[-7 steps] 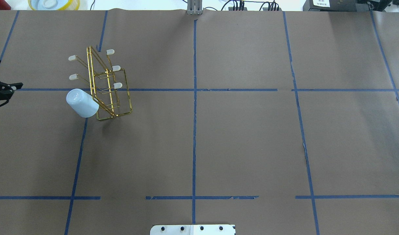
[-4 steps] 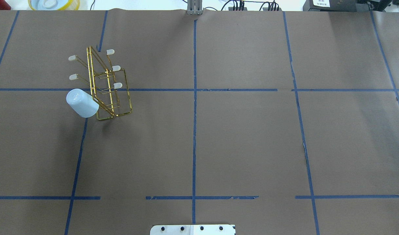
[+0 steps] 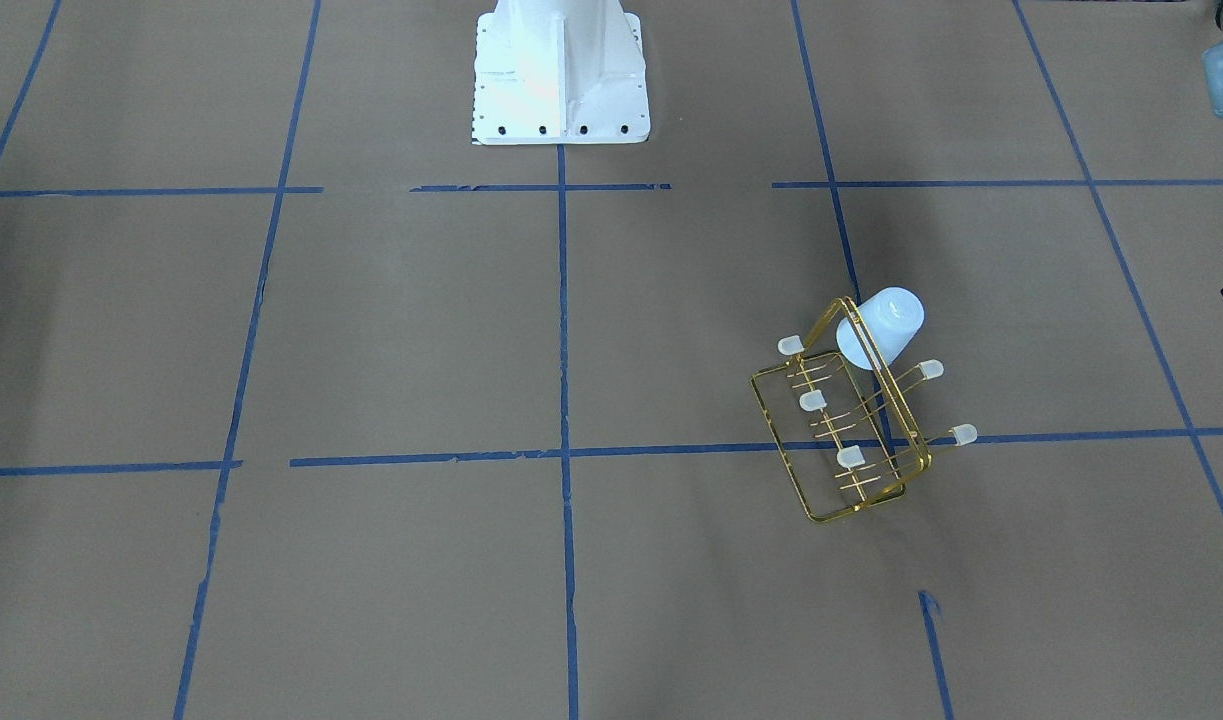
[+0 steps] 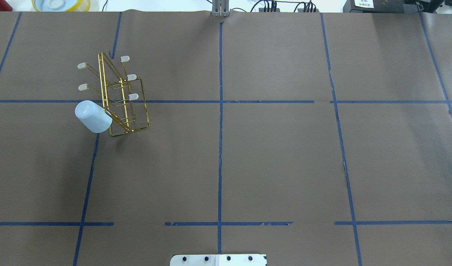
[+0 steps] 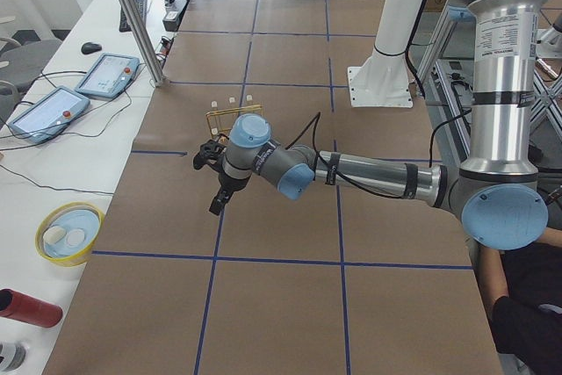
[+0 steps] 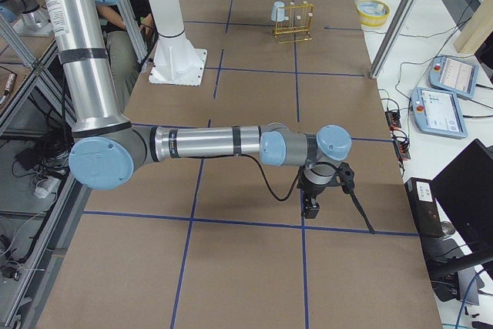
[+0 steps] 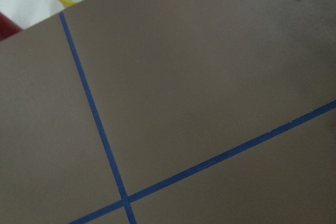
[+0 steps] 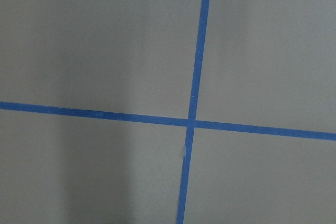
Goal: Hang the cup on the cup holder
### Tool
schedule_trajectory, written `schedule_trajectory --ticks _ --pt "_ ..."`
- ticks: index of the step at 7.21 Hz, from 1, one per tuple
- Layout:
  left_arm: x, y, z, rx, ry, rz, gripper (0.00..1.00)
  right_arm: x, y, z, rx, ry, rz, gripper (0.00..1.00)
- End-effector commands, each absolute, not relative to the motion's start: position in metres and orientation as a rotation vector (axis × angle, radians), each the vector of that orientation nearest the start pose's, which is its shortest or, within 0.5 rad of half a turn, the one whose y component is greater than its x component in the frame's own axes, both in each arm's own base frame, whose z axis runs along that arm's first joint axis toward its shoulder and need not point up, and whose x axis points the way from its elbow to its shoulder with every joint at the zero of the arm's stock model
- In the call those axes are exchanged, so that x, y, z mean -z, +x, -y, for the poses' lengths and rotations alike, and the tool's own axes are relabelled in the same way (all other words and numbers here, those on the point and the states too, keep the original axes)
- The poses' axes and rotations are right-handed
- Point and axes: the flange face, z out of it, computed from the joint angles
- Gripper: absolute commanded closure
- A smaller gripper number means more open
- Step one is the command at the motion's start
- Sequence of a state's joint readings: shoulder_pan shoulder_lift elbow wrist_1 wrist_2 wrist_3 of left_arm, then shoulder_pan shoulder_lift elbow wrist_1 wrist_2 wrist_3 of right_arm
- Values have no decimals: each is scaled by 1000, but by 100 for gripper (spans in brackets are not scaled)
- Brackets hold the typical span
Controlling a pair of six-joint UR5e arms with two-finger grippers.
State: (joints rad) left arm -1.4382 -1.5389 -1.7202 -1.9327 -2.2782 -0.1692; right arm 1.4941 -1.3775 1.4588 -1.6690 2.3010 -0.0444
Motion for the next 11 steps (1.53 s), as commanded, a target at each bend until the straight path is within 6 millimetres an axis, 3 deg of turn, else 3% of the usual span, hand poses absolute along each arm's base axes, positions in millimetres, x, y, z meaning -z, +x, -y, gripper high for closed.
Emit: schedule_trajectory --ticks 1,2,4,9,10,11 --pt "-563 -47 512 5 207 -780 0 -624 23 574 110 -28 730 0" --pt "-565 -47 514 5 161 -772 0 -624 23 574 110 -28 730 0" --pt "-593 -57 516 -78 157 -759 0 -624 23 574 110 -28 730 0" --pt "-609 -61 511 -47 90 -762 0 -624 23 574 110 -28 730 0" --pt "-614 -64 507 -110 98 -759 0 -624 22 574 111 -28 730 0" --pt "-620 -80 501 -176 102 -755 0 -624 23 574 110 -28 730 0"
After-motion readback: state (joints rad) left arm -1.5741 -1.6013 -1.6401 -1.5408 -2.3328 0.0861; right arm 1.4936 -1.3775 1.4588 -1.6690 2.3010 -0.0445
